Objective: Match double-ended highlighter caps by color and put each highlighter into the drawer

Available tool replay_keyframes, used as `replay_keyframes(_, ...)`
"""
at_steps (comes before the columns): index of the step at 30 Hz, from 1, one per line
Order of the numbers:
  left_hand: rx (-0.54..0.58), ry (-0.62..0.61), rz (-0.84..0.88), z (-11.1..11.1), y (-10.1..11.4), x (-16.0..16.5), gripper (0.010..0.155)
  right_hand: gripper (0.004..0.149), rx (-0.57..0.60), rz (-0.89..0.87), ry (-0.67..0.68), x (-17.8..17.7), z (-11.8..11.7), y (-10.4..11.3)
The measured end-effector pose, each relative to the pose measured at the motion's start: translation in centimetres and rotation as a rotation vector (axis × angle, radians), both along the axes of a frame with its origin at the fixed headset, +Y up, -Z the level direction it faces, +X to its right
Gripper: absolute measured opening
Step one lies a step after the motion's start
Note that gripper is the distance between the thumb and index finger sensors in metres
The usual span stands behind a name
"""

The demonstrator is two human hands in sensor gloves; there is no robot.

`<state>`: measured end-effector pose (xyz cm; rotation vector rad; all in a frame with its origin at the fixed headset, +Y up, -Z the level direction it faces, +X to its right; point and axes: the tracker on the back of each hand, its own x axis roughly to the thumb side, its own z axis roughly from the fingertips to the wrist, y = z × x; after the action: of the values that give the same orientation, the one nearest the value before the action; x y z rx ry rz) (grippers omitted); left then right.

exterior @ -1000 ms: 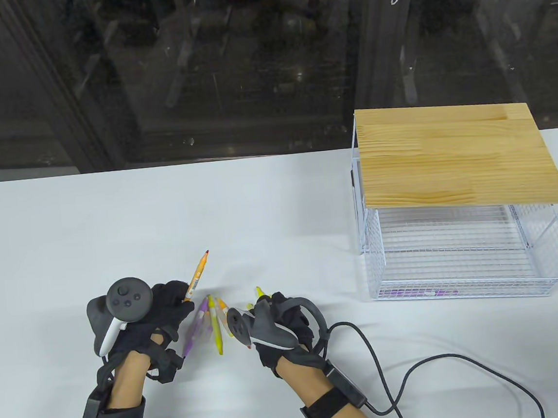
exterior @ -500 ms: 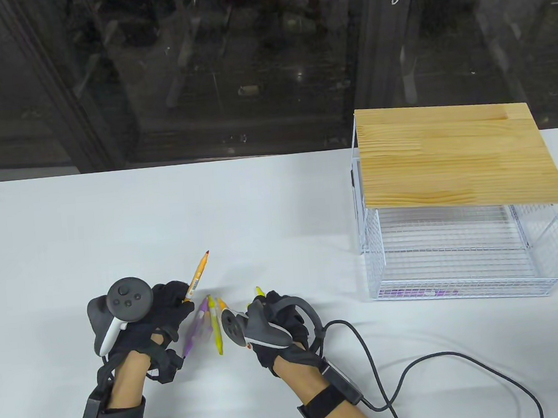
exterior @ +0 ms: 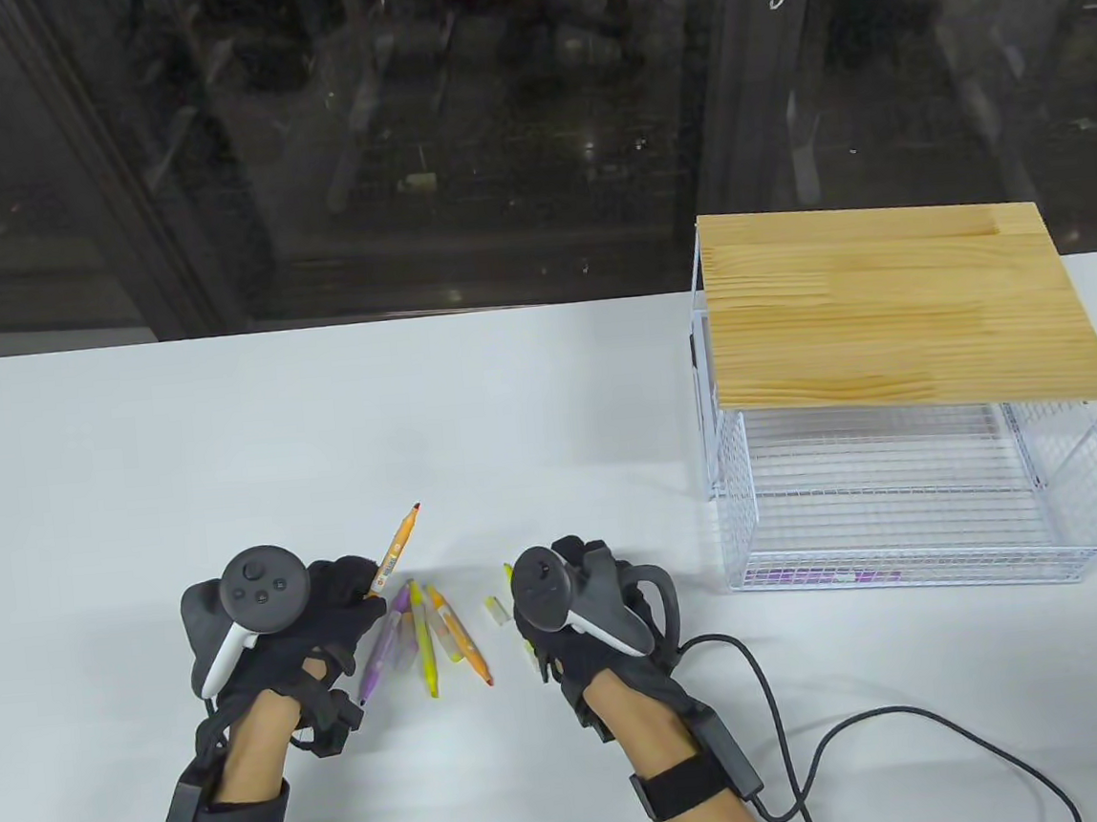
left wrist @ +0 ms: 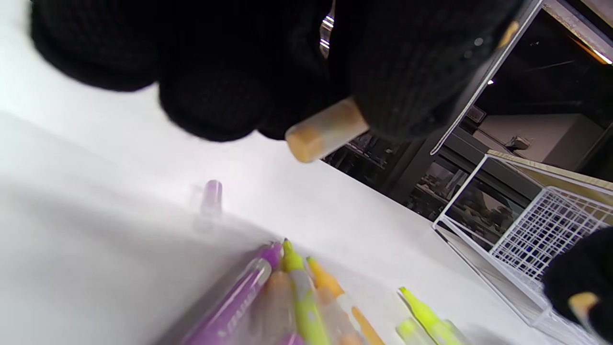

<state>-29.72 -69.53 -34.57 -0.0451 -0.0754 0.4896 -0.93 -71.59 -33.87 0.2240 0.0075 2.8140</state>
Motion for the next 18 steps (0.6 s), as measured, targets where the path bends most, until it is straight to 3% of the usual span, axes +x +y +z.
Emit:
replay_keyframes(8,-0.005,-0.033,-0.034,0.1,-0.2,0.8,0.048,0.044,-0.018,-0.178,-0.093,4.0,-0.5,0.4)
replay_keyframes(12,-0.006,-0.059,-0.052,0.2,-0.3,1.3,0.047,0.055,0.014,-0.198,-0.093,4.9,-0.5,0.4)
replay_keyframes(18,0.004,-0.09,-0.077,0.5,-0.1,2.2,0.047,0.043,0.105,-0.221,-0.109,6.0,0.0,1.3)
